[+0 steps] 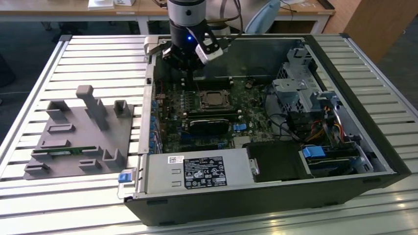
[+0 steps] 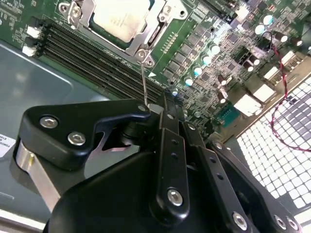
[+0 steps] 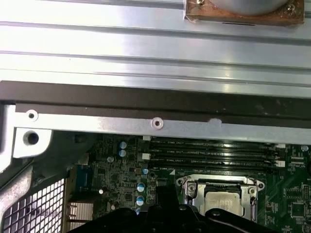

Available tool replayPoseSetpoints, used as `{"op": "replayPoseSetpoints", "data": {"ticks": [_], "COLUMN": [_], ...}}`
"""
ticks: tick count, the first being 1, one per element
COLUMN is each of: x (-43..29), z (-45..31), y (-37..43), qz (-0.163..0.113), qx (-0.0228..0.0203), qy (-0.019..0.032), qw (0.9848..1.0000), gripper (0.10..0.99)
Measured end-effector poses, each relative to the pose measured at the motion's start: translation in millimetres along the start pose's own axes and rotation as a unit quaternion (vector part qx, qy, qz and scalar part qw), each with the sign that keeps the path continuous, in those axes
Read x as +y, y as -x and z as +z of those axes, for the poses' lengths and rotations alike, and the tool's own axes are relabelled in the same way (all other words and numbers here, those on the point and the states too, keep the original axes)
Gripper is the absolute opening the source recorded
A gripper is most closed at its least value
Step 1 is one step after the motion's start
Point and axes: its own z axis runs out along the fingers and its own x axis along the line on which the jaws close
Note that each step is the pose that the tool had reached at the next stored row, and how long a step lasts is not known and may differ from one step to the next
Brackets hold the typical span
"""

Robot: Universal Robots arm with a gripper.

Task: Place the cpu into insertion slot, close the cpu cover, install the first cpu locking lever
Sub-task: 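Close the cpu cover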

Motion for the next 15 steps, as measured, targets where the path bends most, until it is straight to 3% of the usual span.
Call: {"op": "replayPoseSetpoints", "data": {"ticks": [15], "x": [0.6], "z": [0.2], "y": [7.0], "qz": [0.000], "qx": [0.0000], "qy": [0.0000], "qw": [1.0000], "gripper": [0.106]}}
